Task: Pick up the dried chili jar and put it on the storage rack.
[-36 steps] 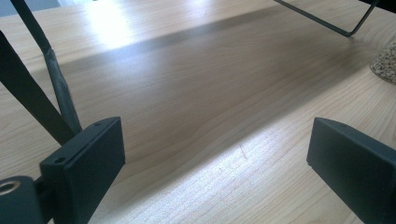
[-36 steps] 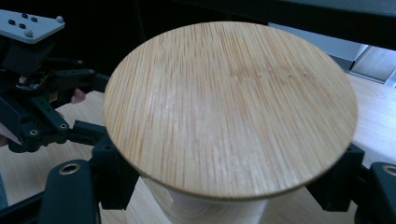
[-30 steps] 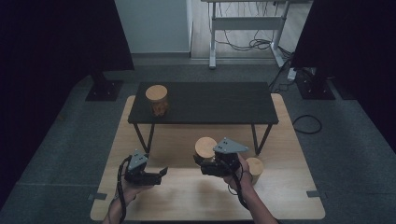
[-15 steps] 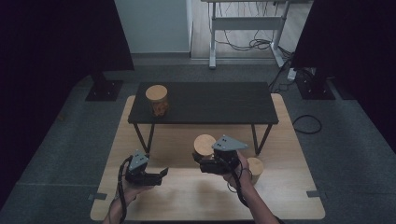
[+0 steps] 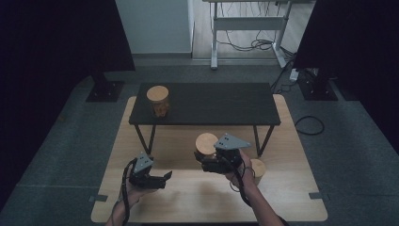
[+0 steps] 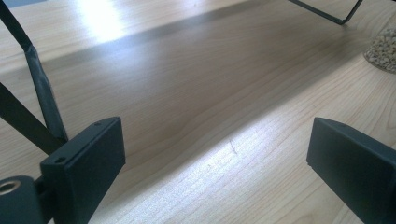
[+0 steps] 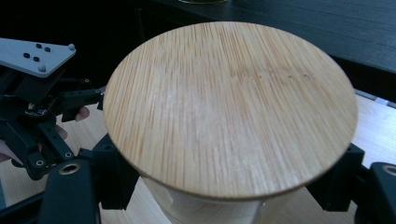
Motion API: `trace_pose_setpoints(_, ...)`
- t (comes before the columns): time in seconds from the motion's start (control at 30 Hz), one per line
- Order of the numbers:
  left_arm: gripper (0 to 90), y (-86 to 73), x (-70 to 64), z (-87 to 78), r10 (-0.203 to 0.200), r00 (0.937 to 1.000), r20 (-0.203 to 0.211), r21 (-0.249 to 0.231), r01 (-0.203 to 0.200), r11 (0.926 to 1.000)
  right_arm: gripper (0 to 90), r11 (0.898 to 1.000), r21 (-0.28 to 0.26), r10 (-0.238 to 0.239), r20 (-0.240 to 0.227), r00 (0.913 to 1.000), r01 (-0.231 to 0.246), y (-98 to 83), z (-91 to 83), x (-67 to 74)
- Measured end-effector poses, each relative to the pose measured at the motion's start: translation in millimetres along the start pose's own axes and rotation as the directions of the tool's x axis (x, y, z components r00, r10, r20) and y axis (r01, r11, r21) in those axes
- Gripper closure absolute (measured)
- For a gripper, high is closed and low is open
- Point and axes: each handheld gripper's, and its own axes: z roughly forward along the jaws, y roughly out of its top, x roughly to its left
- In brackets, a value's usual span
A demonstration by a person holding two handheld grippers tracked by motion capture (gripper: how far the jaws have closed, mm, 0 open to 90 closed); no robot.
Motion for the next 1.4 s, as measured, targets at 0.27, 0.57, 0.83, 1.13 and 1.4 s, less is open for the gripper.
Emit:
trace_pose_setpoints(0.27,3.9,0.0,-0.8,0.0,0.0,1.0,0.0,-0.002,0.0,1.0,23.9,1.0,0.005,-0.003,0.009,1.0,0.003,3.9,-4.7,-4.7)
trace_pose_setpoints(0.57,4.2,-0.5,1.4,-2.2,-0.008,1.0,0.002,-0.01,0.008,0.9999,24.0,1.0,-0.006,-0.002,0.01,1.0,0.002,10.8,-8.1,-8.2)
trace_pose_setpoints(0.83,4.2,-0.3,1.2,-2.4,-0.006,1.0,-0.002,-0.009,0.006,0.9999,24.0,1.0,-0.01,-0.006,0.013,0.9999,0.006,21.1,-7.4,-11.5)
trace_pose_setpoints(1.13,4.2,-0.1,1.0,-2.8,-0.007,1.0,-0.004,-0.011,0.006,0.9999,24.0,1.0,-0.007,-0.013,0.022,0.9997,0.013,28.2,-7.3,-13.9)
trace_pose_setpoints(1.4,4.2,0.0,0.6,-1.8,-0.004,1.0,-0.004,-0.006,0.004,1.0,24.0,1.0,-0.006,-0.006,0.02,0.9998,0.006,32.0,-6.0,-18.7)
